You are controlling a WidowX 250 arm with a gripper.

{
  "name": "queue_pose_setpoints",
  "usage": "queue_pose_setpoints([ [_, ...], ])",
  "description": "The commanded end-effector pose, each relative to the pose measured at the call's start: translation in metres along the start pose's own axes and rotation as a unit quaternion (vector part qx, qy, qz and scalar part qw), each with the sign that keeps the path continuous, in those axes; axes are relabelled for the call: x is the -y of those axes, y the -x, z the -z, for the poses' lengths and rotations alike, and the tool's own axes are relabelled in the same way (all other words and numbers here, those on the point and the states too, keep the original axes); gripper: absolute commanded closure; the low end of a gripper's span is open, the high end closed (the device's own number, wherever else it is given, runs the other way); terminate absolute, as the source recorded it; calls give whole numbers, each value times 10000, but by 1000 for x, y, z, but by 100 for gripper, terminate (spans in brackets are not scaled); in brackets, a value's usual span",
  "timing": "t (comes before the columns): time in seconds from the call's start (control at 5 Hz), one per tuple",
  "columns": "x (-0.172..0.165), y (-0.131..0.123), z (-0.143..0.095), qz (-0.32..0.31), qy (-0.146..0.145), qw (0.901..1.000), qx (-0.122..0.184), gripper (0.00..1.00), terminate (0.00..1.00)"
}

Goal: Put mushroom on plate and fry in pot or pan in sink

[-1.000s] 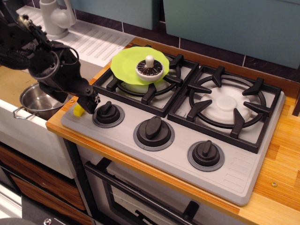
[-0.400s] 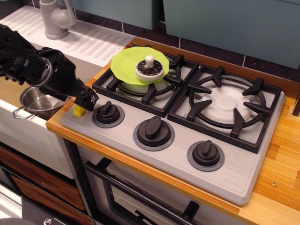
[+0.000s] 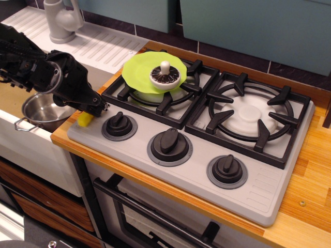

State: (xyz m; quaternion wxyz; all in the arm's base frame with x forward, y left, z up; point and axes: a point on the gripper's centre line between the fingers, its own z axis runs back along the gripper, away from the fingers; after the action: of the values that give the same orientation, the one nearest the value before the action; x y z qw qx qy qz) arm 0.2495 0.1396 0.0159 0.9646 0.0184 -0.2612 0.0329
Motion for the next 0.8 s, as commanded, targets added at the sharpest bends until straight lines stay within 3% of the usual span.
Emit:
queue_pose_setpoints([
  [0.0, 3, -13, -11, 75, 71, 9994, -317, 100, 0],
  [0.4, -9, -47, -67, 256, -171, 9978, -589, 100, 0],
  [0.6, -29, -63, -77, 478, -207, 9976, -465, 100, 0],
])
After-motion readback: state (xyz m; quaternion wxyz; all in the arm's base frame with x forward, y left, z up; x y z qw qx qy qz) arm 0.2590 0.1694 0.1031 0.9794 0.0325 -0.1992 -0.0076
